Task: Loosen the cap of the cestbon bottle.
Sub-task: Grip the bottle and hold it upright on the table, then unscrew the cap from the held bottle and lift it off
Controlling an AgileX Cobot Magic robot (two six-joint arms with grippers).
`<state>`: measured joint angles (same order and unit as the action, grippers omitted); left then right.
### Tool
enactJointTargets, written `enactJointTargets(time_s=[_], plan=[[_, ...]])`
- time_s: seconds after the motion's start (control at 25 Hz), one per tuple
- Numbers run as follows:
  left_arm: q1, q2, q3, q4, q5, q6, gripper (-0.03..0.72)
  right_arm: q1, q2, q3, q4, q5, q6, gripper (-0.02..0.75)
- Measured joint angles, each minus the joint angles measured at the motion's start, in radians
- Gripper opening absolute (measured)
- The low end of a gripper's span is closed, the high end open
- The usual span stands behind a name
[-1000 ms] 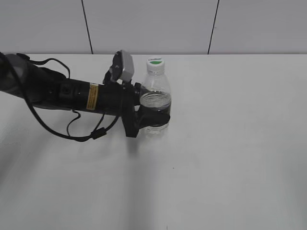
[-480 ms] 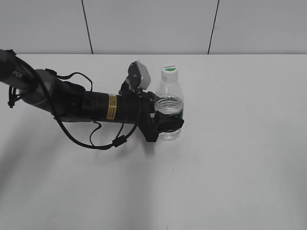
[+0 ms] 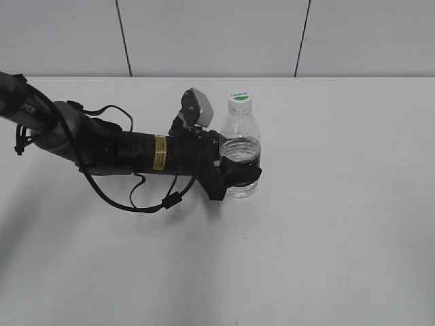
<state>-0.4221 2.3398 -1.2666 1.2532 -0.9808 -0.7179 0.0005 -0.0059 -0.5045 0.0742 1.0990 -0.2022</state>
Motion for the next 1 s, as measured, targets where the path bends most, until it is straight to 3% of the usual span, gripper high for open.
enactJointTargets(time_s=[0.84,1.0], plan=[[0.000,0.000,0.000,0.002,0.001,0.001,0.375,0.000,0.002,0.000,0.047,0.000,0.000,0.519],[0.000,0.000,0.000,0.001,0.002,0.001,0.375,0.000,0.141,-0.030,0.083,0.000,0.000,0.519]])
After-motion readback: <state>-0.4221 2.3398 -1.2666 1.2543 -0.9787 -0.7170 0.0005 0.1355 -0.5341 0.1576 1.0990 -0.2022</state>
